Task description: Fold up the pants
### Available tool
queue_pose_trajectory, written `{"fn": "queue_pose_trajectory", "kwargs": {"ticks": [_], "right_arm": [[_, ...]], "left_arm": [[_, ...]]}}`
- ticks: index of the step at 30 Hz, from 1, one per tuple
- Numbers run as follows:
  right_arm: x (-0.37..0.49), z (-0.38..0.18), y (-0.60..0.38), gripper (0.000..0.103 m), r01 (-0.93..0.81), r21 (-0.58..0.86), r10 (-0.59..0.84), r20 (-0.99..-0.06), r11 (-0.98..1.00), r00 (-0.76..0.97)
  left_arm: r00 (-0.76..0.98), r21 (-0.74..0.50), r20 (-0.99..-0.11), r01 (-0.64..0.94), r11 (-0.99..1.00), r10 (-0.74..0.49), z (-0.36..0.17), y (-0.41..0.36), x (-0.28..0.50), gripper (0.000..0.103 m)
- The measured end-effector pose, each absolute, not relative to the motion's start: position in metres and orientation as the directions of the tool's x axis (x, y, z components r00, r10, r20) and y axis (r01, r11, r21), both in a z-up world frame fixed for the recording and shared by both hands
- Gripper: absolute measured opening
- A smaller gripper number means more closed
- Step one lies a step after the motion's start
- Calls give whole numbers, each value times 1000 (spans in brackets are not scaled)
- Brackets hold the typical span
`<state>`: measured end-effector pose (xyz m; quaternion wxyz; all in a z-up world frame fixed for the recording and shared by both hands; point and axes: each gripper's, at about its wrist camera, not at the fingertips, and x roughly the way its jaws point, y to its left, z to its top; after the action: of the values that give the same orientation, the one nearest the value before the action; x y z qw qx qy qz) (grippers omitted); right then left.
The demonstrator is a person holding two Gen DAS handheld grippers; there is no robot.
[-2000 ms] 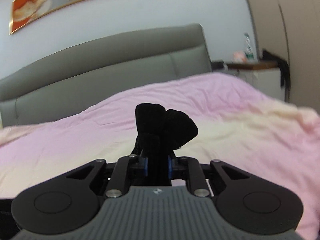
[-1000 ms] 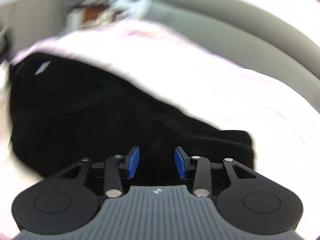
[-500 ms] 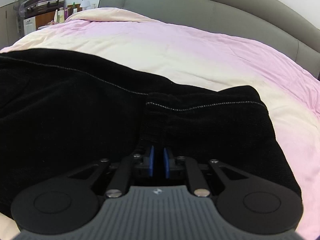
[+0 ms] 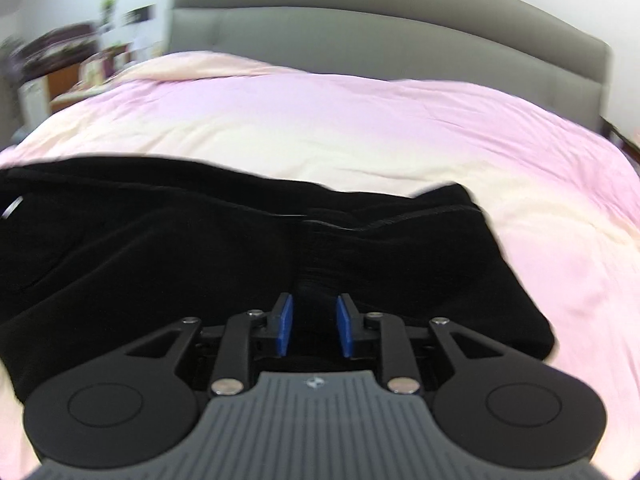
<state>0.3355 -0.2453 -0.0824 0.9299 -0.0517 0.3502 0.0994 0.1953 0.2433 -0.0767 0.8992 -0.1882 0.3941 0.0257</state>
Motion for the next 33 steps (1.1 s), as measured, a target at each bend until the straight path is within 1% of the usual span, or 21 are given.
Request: {"fn": "queue_pose_trajectory", "kwargs": {"ticks": [3,6,7,11,13,14,16,19,21,24,27,28,31,33], "right_arm": [[322,-76,-293,32,-42,100,96,-640,994,762],[312,-75,-347,33,88,223,76,-636,971,768],[308,-74,-364,33,118,245,67,-635,962,770],[299,-80,-411,37,137,280,70,-620,950,782],[303,-84,-427,41,132,299,86,-617,945,782],[307,-87,-434,42,128,317,102,-615,940,782],[316,-95,-452,47,115,400,166,-602,909,781],[340,-116,-479,50,138,566,280,-588,813,759],[356,-132,-491,51,164,656,347,-575,737,741],[378,-154,-498,56,184,715,424,-579,675,697],[389,-170,-503,60,160,757,476,-544,634,690],[391,-173,-505,60,155,774,489,-527,614,695],[398,-177,-506,58,149,816,530,-490,559,692],[400,-176,-504,58,145,817,535,-488,558,690]], "left_arm": [[711,-251,-697,-127,960,-88,-69,226,194,58],[719,-129,-694,-63,990,-45,-61,192,194,58],[720,-117,-692,-38,992,-54,-59,178,194,58],[705,-196,-678,100,976,-208,-55,112,197,61],[683,-255,-668,164,953,-296,-56,70,201,66],[667,-294,-663,187,937,-341,-57,48,203,67],[620,-401,-649,213,891,-440,-60,7,211,69],[548,-586,-607,182,790,-576,-76,-45,220,71],[520,-657,-587,142,740,-621,-92,-72,221,71],[532,-707,-584,39,706,-614,-118,-98,219,71],[549,-748,-571,-41,663,-610,-143,-104,224,73],[555,-756,-571,-69,650,-605,-151,-105,225,75],[583,-784,-568,-171,596,-581,-173,-101,224,76],[633,-835,-521,-241,494,-572,-188,-94,219,76]]}}
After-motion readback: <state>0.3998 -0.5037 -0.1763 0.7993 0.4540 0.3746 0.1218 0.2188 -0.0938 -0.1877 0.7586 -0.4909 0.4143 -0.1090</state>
